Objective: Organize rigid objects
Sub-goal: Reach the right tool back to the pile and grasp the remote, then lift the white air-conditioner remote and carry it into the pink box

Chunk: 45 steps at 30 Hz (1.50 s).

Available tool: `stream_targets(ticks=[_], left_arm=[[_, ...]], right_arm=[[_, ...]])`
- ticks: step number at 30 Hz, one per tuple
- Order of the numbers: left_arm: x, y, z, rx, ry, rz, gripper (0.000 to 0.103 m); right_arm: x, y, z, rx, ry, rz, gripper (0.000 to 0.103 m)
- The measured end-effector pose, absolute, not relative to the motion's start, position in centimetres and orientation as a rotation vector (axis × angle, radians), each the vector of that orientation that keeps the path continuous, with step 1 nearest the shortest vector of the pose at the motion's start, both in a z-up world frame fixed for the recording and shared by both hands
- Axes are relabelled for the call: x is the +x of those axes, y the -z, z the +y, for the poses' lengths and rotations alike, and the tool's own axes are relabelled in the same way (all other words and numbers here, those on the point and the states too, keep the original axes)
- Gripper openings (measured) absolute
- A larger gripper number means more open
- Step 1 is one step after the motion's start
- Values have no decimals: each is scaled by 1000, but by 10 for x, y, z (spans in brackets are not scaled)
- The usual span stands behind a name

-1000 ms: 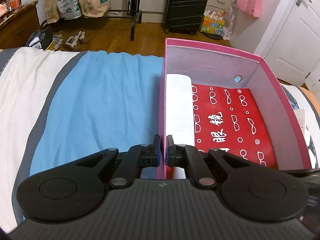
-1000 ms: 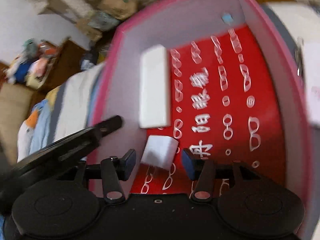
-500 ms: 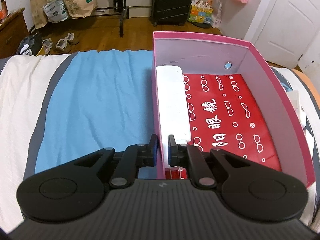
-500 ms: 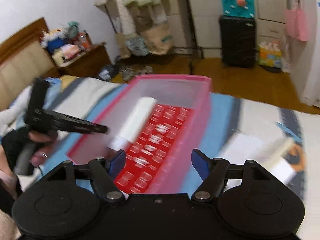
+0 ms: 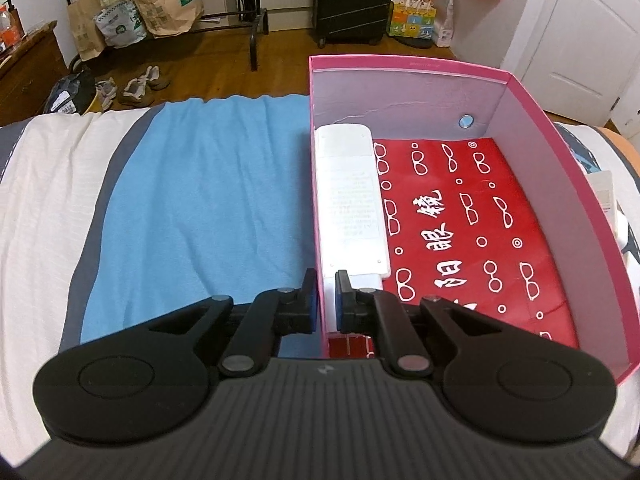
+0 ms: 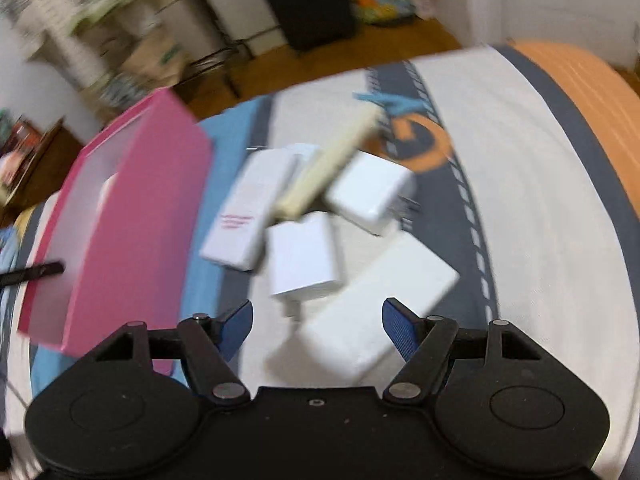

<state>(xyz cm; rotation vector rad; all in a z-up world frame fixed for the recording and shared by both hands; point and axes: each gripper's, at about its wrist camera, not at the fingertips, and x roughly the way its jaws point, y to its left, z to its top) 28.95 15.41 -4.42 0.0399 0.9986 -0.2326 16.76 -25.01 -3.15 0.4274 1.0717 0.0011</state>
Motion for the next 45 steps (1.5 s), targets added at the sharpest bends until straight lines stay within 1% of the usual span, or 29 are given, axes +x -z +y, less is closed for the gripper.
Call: stream_targets(ticks=[3,6,8,9,12,14,15,16,17,18,19,22,24,25,26,30,31,32,33,34,35,36,42,43,45], left_arm=[[290,44,156,29,230,1002,7],[291,45,157,21,229,1005,7],[291,46,156,25,228,1006,7],[292,46,156,26,226,1007,7],[292,47,156,28,224,1007,7],[292,47,156,25,224,1007,7],[291,48,156,22,223,1008,7],[291,48,156,19,223,1009,7],[291,48,156,18,223,1010,7],[290,47,156,17,223,1010,7],[290,47,157,16,223,1009,7],[289,45,157,15,221,1004,7],[289,45,158,13,221,1004,7],[289,45,158,9,220,1005,7],[289,45,159,4,220,1006,7],[289,44,159,-2,220,1007,7],[289,44,159,0,220,1007,7],[290,44,159,-1,220,1008,7],[290,44,160,-3,219,1009,7],[289,44,160,-3,219,1008,7],[290,44,160,-3,219,1009,7],[290,44,160,-5,219,1009,7],[290,44,161,-6,217,1011,7],[290,44,161,-6,217,1012,7],[290,45,161,-5,216,1009,7]], right_arm=[[170,38,-259,480,48,1077,76],[169,50,-264,512,103,1125,76],[167,63,-268,588,100,1171,76],[167,69,-270,631,95,1182,77],[167,76,-271,706,143,1137,81],[170,77,-267,679,168,1098,78],[170,75,-262,624,186,1090,67],[169,71,-258,581,184,1070,62],[166,67,-257,548,195,1045,53],[161,60,-255,523,195,1012,41],[158,54,-255,514,184,986,33],[153,40,-255,554,87,916,24],[152,37,-248,557,34,907,21],[153,38,-242,527,12,911,12],[154,39,-234,496,-18,923,9],[160,42,-211,383,-47,955,9],[159,40,-206,340,-40,951,9],[158,38,-203,306,-21,950,12],[159,37,-202,288,-3,950,29],[159,39,-202,280,31,963,52],[158,41,-204,283,62,978,59],[151,42,-206,293,80,987,61],[153,61,-216,375,127,1073,64],[153,65,-218,395,134,1080,67],[159,70,-219,414,152,1088,69]])
